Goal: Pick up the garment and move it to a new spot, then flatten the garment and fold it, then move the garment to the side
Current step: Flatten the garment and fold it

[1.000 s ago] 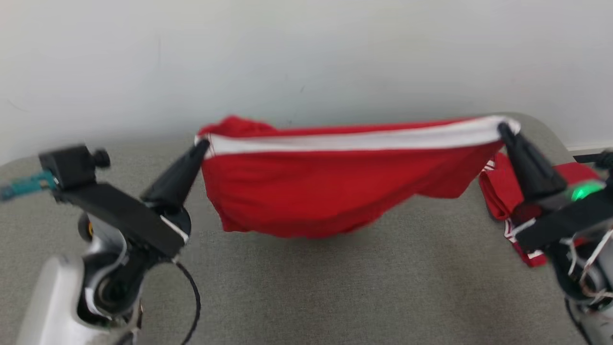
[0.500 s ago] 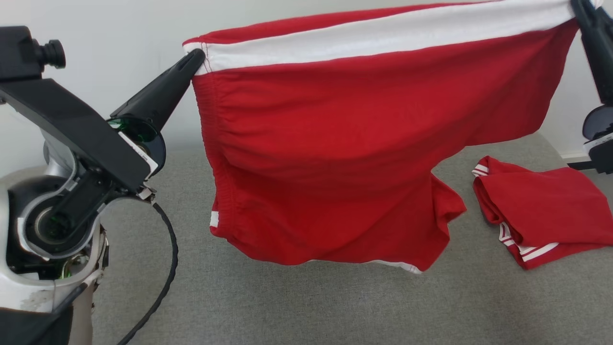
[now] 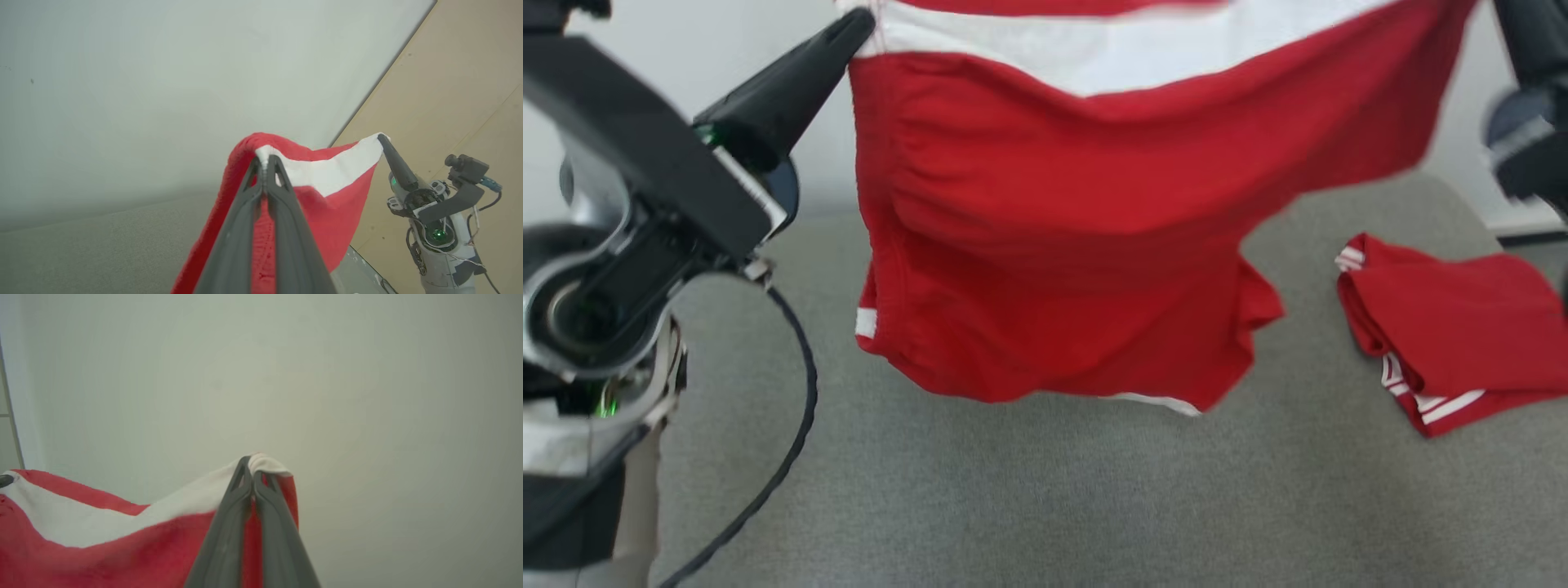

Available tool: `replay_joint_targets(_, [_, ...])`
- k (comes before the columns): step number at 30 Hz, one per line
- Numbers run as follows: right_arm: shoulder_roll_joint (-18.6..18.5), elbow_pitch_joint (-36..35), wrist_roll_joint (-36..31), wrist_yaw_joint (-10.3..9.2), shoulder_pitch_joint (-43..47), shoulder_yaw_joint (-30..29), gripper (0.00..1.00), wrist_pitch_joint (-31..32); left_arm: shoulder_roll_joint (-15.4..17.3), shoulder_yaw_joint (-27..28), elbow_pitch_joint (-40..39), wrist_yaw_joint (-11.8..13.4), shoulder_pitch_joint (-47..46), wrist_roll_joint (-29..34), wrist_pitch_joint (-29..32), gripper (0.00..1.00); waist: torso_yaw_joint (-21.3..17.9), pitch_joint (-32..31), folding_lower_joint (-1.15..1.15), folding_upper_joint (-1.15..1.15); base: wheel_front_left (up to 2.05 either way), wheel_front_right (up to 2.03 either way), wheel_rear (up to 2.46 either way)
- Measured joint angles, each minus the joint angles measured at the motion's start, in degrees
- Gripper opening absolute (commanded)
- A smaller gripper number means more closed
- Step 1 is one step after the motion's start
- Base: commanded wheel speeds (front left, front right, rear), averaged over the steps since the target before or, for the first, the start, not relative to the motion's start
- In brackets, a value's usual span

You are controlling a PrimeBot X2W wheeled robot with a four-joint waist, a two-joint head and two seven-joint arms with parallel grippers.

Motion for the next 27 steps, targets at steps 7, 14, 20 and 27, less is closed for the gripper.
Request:
replay_joint_targets(7, [13.68,17.46,-10.09,0.00,-19.00,1.19,0.00,0.31,2.79,-0.85,13.40,-8.86,-13.07,6.45,-6.11,0.00,-0.38,8.00,0.01,0.00,0.00,0.00,0.00])
replay_joint_targets(14, [20.95,29.99,-22.02,0.00,-34.53,-0.82,0.00,-10.70,5.32,-3.01,26.28,-14.46,-28.75,14.18,-18.72,0.00,-0.65,17.02,0.02,0.01,0.00,0.00,0.00])
replay_joint_targets(20, [24.42,38.52,-31.18,0.00,-43.15,-3.01,0.00,-27.28,11.67,-14.03,26.60,-14.84,-38.84,14.37,-37.77,0.00,-1.41,26.22,0.02,0.01,0.00,0.00,0.00])
replay_joint_targets(27, [25.75,45.66,-35.28,0.00,-41.49,-4.88,0.00,-31.17,21.41,-30.94,25.58,-14.84,-37.44,4.78,-51.75,0.00,-2.34,35.60,0.03,0.01,0.00,0.00,0.00])
